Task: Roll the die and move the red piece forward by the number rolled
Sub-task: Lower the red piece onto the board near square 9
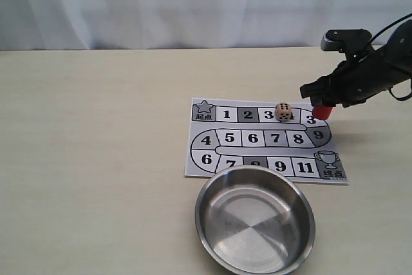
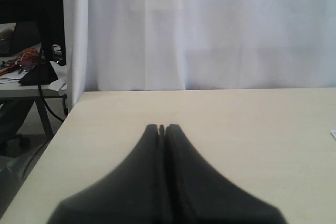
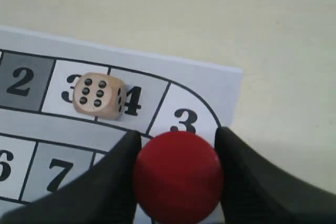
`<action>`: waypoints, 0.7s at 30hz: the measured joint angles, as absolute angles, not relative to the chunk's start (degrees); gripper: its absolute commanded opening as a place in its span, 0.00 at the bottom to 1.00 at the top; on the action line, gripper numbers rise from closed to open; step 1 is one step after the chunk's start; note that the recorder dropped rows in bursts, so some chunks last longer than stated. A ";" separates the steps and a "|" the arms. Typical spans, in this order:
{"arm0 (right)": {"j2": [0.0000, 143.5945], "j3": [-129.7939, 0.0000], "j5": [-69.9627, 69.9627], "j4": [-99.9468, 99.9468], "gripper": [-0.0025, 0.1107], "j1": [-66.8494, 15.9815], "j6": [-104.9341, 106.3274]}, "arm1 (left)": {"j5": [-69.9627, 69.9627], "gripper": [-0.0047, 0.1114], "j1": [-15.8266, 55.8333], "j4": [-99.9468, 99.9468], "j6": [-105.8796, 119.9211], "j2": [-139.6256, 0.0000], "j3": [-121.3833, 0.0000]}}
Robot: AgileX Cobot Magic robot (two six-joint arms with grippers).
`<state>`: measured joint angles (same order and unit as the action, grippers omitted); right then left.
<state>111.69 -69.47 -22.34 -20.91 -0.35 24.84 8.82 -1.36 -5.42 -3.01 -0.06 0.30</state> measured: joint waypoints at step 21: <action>114.02 -63.23 -14.82 -23.05 0.06 -2.16 24.84 | 8.82 0.04 -1.36 -5.42 -3.01 -0.06 0.30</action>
